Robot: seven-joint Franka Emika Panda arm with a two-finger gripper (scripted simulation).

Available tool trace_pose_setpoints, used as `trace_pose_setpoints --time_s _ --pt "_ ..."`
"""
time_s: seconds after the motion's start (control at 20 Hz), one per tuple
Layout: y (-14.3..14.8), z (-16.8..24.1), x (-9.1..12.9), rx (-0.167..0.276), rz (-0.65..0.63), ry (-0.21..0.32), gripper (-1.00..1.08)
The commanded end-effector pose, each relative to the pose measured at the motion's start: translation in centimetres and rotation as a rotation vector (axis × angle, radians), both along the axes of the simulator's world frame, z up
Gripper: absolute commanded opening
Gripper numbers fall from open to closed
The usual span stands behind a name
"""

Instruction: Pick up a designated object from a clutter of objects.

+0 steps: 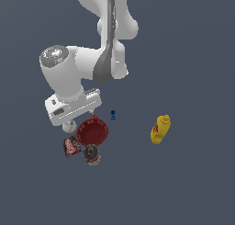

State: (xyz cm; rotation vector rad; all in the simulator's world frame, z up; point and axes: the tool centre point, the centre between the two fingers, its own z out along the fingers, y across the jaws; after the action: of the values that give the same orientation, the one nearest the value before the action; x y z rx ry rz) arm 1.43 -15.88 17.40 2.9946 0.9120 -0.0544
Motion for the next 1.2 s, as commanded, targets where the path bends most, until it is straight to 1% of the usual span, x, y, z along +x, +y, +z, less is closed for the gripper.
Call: trace_pose_setpoints --time_s 0.0,0.35,0.6,0.85,1.15 --pt "-1.5 -1.0 -0.3 0.003 0.043 -0.003 1.00" --pt "-5.4 -3.9 -1.4 0.013 0.158 -0.011 1.00" --pt "-7.7 -5.6 -2.2 0.019 0.228 -0.017 1.00" --pt "-9.2 -6.8 -2.9 0.022 0.276 -0.023 1.00" --pt "-10.1 -7.5 -3.3 0.024 0.306 -0.026 1.00"
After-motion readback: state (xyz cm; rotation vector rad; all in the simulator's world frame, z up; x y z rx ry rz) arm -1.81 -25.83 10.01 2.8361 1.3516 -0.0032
